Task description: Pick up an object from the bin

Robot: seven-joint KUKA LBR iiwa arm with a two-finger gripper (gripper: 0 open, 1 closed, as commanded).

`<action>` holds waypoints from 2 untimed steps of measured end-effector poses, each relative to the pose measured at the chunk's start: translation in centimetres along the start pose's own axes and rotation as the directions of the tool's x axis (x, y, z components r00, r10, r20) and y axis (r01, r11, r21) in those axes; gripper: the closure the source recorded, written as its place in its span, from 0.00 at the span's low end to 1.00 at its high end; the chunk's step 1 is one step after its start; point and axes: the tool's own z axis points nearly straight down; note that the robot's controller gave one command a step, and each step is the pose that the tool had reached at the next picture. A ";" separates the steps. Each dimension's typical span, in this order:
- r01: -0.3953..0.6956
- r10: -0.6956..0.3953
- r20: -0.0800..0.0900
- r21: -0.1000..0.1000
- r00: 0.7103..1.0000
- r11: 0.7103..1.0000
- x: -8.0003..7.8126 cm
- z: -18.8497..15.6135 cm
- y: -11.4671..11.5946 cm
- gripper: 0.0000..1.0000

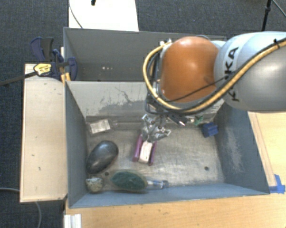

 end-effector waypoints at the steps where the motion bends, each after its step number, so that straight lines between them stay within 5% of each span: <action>1: 0.000 0.000 0.004 0.003 1.000 1.000 -0.1 -0.3 -0.1 0.00; 2: 0.379 -0.379 0.001 0.001 0.925 0.925 -0.1 10.5 -0.9 0.00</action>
Offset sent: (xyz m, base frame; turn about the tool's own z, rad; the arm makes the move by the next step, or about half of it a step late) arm 0.0000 0.0000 0.0000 0.0000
